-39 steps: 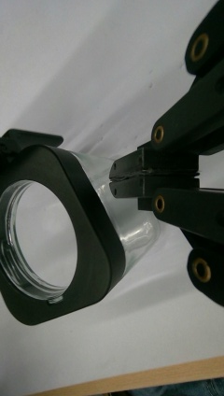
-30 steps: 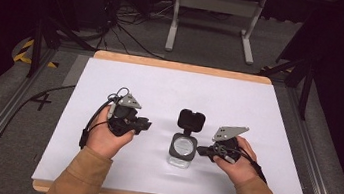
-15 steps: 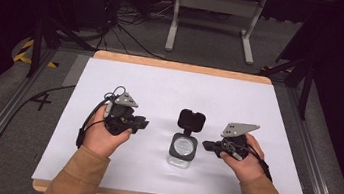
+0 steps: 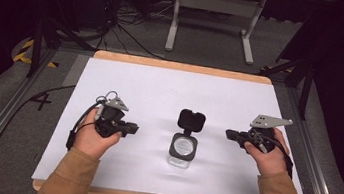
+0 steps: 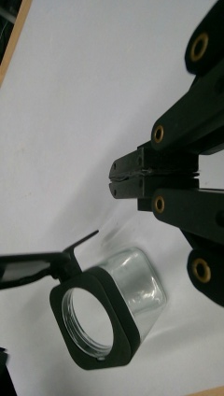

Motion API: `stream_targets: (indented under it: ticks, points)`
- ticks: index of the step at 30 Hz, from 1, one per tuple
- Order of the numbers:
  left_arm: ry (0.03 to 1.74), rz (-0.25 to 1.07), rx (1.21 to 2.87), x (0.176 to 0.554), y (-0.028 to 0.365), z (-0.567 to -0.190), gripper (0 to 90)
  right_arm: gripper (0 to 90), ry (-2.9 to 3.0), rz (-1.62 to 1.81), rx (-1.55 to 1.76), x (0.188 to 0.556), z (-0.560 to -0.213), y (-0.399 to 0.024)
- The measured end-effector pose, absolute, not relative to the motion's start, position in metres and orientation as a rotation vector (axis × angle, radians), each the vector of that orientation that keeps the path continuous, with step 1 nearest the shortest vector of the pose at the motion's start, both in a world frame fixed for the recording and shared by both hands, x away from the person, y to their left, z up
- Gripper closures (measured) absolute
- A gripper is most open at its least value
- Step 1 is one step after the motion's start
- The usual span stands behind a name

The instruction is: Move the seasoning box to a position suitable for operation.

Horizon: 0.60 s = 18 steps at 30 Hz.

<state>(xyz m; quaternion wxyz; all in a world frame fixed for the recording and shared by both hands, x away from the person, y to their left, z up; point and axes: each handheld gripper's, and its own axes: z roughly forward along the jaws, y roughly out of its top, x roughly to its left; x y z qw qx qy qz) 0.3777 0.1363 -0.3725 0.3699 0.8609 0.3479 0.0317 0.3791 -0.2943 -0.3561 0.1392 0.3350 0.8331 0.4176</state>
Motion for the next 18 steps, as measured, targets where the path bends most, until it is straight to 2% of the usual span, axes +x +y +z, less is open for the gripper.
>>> stream_targets:
  ticks: [6,18]
  points:
    - [0.874,0.081,2.287,0.374,0.129,-0.38,85.0,89.8,2.364,1.182,1.033,0.385,-0.358,-0.314]
    - [1.052,0.125,2.312,0.386,0.179,-0.402,82.4,89.6,2.355,1.034,1.212,0.396,-0.383,-0.357]
